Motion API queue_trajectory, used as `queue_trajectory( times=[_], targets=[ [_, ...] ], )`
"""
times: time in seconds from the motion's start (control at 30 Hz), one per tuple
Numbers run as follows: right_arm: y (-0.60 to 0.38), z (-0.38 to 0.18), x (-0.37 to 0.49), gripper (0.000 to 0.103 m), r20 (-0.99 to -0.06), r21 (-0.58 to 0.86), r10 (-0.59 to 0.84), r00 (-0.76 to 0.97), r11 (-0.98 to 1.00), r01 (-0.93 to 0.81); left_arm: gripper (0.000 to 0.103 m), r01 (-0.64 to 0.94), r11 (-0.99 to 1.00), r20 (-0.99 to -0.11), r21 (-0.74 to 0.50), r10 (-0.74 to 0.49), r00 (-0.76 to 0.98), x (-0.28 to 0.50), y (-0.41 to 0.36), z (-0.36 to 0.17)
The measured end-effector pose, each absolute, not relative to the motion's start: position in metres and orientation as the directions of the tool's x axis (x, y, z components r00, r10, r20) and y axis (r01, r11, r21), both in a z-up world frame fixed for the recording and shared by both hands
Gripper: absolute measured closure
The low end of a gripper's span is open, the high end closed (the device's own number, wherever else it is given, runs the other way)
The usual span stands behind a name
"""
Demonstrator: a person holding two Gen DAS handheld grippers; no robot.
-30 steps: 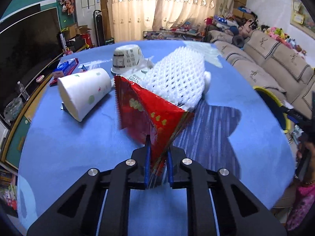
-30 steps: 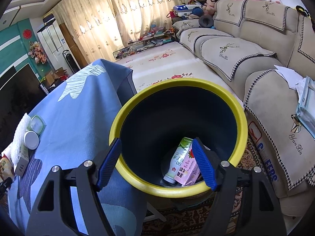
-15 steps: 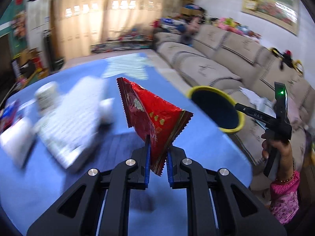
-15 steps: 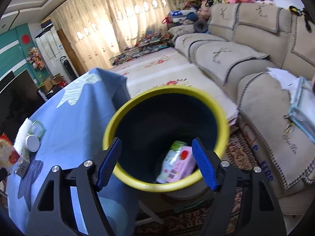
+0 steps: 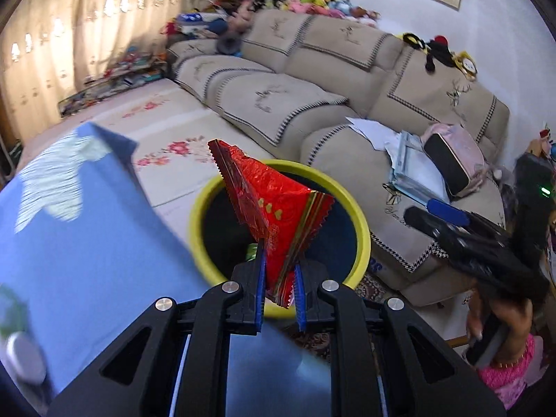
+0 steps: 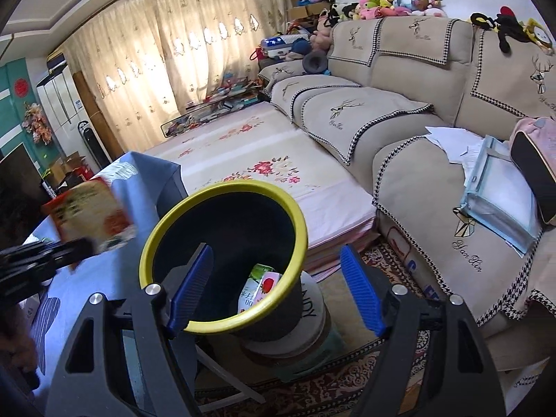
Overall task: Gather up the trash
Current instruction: 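Carry the wrapper over the yellow bin and open the left tool, then reach the right tool to the white foam net and grasp it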
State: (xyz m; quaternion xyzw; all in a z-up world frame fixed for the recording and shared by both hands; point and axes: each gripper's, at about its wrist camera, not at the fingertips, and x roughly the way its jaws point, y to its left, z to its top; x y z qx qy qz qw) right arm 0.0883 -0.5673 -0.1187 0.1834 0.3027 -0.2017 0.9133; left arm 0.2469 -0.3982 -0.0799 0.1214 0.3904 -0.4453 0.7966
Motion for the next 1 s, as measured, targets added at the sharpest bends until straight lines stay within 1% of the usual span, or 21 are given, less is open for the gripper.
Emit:
queue_trajectory(
  times=[0.13,0.2,0.27,0.33,0.4,0.43,0.5,0.57,0.6,0.7,0.73,0.77,0.8,0.87,1.0],
  targets=[
    [-0.569,-0.118,0.087,0.03,-0.63,0.204,-0.264,0.73,0.851,0.483,0.086,0.812,0.565,-0.753,-0.148,-0.596,0.279,0.266,-0.438,-0.097],
    [-0.571,-0.116,0.085,0.029,-0.631,0.197,-0.272,0.726,0.849,0.49,0.081,0.806,0.569,-0.763,-0.162,-0.591,0.264,0.275,-0.452,-0.107],
    [-0.573,-0.115,0.083,0.028,-0.63,0.193,-0.282,0.723,0.845,0.498,0.07,0.799,0.579,-0.772,-0.164,-0.579,0.261,0.28,-0.457,-0.116],
    [-0.575,-0.114,0.081,0.027,-0.631,0.191,-0.29,0.72,0.841,0.506,0.067,0.789,0.592,-0.776,-0.167,-0.572,0.265,0.284,-0.458,-0.121],
    [-0.574,-0.113,0.08,0.027,-0.631,0.19,-0.293,0.718,0.839,0.509,0.067,0.781,0.598,-0.771,-0.181,-0.579,0.264,0.284,-0.449,-0.12],
    [-0.574,-0.113,0.081,0.027,-0.632,0.188,-0.293,0.717,0.84,0.509,0.063,0.779,0.599,-0.765,-0.187,-0.586,0.267,0.284,-0.446,-0.118],
    [-0.572,-0.114,0.083,0.027,-0.637,0.184,-0.288,0.715,0.844,0.504,0.057,0.773,0.606,-0.739,-0.19,-0.606,0.293,0.279,-0.427,-0.105],
    [-0.568,-0.116,0.087,0.027,-0.641,0.184,-0.278,0.715,0.849,0.495,0.046,0.767,0.612,-0.709,-0.191,-0.627,0.324,0.27,-0.404,-0.089],
    [-0.565,-0.118,0.089,0.026,-0.645,0.185,-0.271,0.715,0.852,0.489,0.044,0.766,0.613,-0.697,-0.191,-0.635,0.335,0.265,-0.392,-0.081],
    [-0.559,-0.122,0.095,0.026,-0.656,0.185,-0.253,0.711,0.86,0.476,0.032,0.761,0.626,-0.649,-0.169,-0.652,0.392,0.247,-0.354,-0.057],
    [-0.556,-0.124,0.099,0.026,-0.661,0.185,-0.244,0.709,0.864,0.469,0.025,0.758,0.632,-0.633,-0.163,-0.656,0.411,0.243,-0.341,-0.05],
    [-0.552,-0.126,0.102,0.026,-0.666,0.184,-0.236,0.708,0.868,0.462,0.021,0.749,0.643,-0.609,-0.161,-0.662,0.438,0.238,-0.322,-0.041],
    [-0.549,-0.127,0.105,0.026,-0.668,0.182,-0.231,0.707,0.871,0.457,0.019,0.736,0.658,-0.586,-0.159,-0.663,0.466,0.234,-0.305,-0.035],
    [-0.54,-0.127,0.111,0.026,-0.674,0.175,-0.218,0.706,0.881,0.439,0.012,0.709,0.688,-0.552,-0.155,-0.655,0.515,0.229,-0.27,-0.025],
    [-0.515,-0.122,0.123,0.026,-0.677,0.154,-0.199,0.709,0.903,0.4,0.009,0.623,0.768,-0.503,-0.149,-0.601,0.621,0.223,-0.2,-0.015]
  ],
)
